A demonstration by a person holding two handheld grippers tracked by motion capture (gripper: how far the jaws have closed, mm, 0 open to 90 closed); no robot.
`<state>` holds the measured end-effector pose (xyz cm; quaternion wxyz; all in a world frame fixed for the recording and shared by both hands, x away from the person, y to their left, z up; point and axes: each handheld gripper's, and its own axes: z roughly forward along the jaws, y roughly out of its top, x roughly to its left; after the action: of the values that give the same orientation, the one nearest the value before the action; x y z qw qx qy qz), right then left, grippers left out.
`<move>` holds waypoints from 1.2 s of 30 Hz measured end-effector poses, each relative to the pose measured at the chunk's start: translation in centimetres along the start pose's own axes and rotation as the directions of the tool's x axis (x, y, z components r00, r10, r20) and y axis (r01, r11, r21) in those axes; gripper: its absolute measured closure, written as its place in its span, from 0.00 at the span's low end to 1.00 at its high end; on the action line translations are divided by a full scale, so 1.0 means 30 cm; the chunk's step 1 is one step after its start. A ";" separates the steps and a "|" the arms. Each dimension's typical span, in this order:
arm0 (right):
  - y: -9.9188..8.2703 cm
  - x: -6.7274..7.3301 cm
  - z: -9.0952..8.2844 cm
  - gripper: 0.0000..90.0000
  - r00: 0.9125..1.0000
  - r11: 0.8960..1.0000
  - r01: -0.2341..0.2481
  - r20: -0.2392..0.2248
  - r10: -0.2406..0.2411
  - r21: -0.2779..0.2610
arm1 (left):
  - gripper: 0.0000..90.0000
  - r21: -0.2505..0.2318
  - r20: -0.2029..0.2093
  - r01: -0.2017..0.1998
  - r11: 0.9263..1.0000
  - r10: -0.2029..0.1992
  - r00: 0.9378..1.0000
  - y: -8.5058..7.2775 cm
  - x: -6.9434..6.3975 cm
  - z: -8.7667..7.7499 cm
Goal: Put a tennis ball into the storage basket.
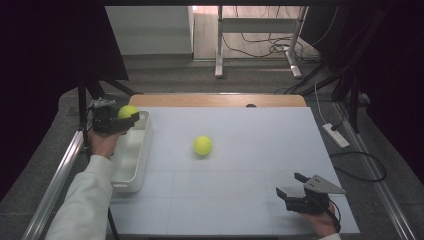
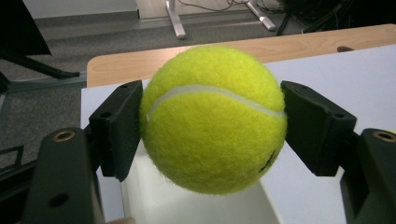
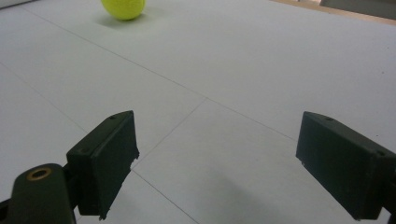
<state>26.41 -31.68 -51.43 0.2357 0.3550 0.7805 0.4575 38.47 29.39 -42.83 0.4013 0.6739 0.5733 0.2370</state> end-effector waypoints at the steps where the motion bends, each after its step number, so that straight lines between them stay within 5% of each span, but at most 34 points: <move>1: 0.000 0.000 0.000 0.14 1.000 1.000 0.000 0.000 0.000 0.000 | 0.29 0.006 0.000 0.001 1.000 -0.001 1.000 -0.001 0.002 0.006; 23: -0.002 -0.002 0.000 0.14 1.000 1.000 0.001 0.002 -0.001 0.003 | 0.29 0.126 -0.012 -0.025 0.992 0.027 1.000 -0.007 0.020 0.086; 36: -0.004 -0.003 -0.002 0.14 1.000 1.000 0.002 0.001 -0.002 0.001 | 0.29 0.196 -0.016 -0.050 0.979 0.054 0.998 -0.009 0.010 0.125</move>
<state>26.38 -31.81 -51.51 0.2362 0.3546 0.7810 0.4565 41.31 28.68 -45.20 0.3207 0.7221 0.5803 0.1973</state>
